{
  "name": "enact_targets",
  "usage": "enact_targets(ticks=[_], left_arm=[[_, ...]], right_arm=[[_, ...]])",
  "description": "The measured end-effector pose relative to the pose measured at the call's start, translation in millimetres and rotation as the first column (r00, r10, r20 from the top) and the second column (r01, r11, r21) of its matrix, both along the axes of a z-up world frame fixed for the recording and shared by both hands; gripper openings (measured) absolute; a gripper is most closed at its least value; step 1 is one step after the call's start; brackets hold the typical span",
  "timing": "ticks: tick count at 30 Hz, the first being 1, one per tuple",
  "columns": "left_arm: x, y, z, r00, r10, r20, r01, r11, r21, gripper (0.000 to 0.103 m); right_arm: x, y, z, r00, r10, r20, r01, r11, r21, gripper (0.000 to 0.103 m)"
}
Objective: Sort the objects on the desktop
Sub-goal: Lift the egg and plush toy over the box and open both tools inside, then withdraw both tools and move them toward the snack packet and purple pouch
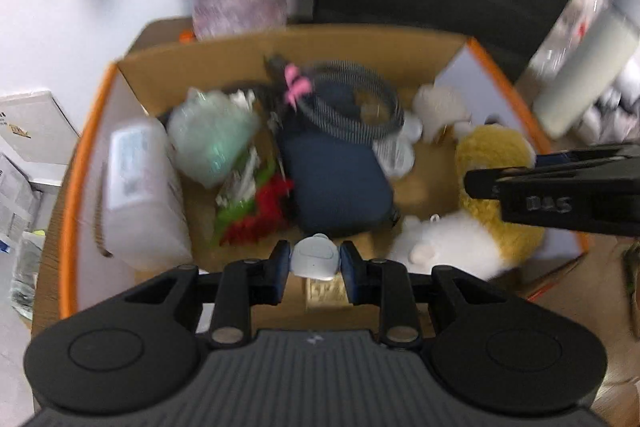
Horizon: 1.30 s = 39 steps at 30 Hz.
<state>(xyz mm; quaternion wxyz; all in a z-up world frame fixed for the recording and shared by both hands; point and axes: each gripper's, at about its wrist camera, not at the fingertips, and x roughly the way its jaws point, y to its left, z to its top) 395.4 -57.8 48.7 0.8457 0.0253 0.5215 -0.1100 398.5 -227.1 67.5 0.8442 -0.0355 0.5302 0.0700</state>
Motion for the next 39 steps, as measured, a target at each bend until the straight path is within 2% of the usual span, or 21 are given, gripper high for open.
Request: enact_targets(ticks=[2, 3, 7, 9, 11, 12, 14, 16, 18, 22, 24, 25, 29, 33, 36, 39], left_arm=[[2.9, -1.4, -11.4, 1.0, 0.003, -0.023, -0.003, 1.0, 0.013, 0.028], [3.1, -1.0, -12.5, 1.0, 0.007, -0.009, -0.007, 1.0, 0.004, 0.028], [4.0, -0.6, -9.9, 0.999, 0.005, -0.037, -0.005, 1.0, 0.008, 0.03], [2.3, 3.7, -5.1, 0.998, 0.016, -0.061, -0.017, 1.0, -0.011, 0.055], [-3.5, 8.3, 6.3, 0.999, 0.01, -0.041, -0.011, 0.999, -0.035, 0.06], [-5.2, 9.2, 11.3, 0.999, 0.002, -0.036, -0.004, 0.999, -0.036, 0.067], [-11.6, 15.4, 28.3, 1.0, 0.011, -0.013, -0.012, 0.999, -0.042, 0.078], [-19.1, 23.7, 49.4, 0.999, 0.04, 0.026, -0.038, 0.998, -0.049, 0.084], [-26.2, 30.5, 65.3, 0.995, 0.082, 0.063, -0.079, 0.995, -0.057, 0.102], [-42.5, 39.3, 85.1, 0.987, 0.129, 0.095, -0.125, 0.991, -0.046, 0.103], [-51.8, 45.0, 91.0, 0.985, 0.133, 0.109, -0.13, 0.991, -0.036, 0.103], [-57.4, 47.6, 94.0, 0.984, 0.136, 0.119, -0.133, 0.991, -0.031, 0.103], [-78.5, 58.4, 102.5, 0.973, 0.176, 0.148, -0.176, 0.984, -0.011, 0.103], [-105.5, 59.6, 110.2, 0.953, 0.174, 0.247, -0.185, 0.983, 0.02, 0.103], [-130.3, 58.3, 114.1, 0.925, 0.163, 0.342, -0.175, 0.985, 0.006, 0.103], [-151.0, 57.4, 108.3, 0.906, 0.174, 0.386, -0.186, 0.982, -0.006, 0.103]], right_arm=[[-1.2, 2.1, -19.2, 0.999, 0.0, -0.038, -0.001, 1.0, -0.024, 0.043], [-2.7, 5.3, -23.7, 1.0, 0.004, -0.02, -0.005, 0.999, -0.043, 0.043], [-9.5, 17.9, -27.4, 1.0, 0.005, -0.017, -0.007, 0.994, -0.111, 0.049], [-11.2, 15.5, -24.5, 0.999, -0.008, -0.032, 0.005, 0.993, -0.115, 0.052], [-12.2, 10.4, -16.8, 0.998, -0.03, -0.06, 0.024, 0.995, -0.096, 0.059], [-13.7, 8.1, -11.1, 0.997, -0.036, -0.068, 0.031, 0.997, -0.077, 0.061], [-18.0, 2.6, 4.1, 0.997, -0.04, -0.059, 0.037, 0.998, -0.05, 0.074], [-25.7, 0.7, 19.4, 0.999, -0.029, -0.027, 0.027, 0.999, -0.047, 0.078], [-35.4, 1.1, 34.9, 1.0, -0.029, 0.006, 0.029, 0.998, -0.055, 0.08], [-57.3, 3.9, 60.9, 0.998, 0.0, 0.058, 0.002, 1.0, -0.028, 0.08], [-72.9, 6.4, 76.2, 0.992, 0.031, 0.119, -0.03, 1.0, -0.007, 0.083], [-78.5, 8.5, 79.6, 0.989, 0.041, 0.141, -0.04, 0.999, -0.007, 0.088], [-101.3, 5.1, 95.9, 0.977, 0.046, 0.207, -0.04, 0.999, -0.034, 0.089], [-119.8, -1.3, 108.0, 0.966, 0.017, 0.258, -0.016, 1.0, -0.006, 0.089], [-141.9, -2.0, 114.6, 0.935, 0.01, 0.355, -0.021, 0.999, 0.028, 0.089], [-172.3, -1.5, 111.2, 0.875, 0.024, 0.484, -0.066, 0.995, 0.069, 0.093]])
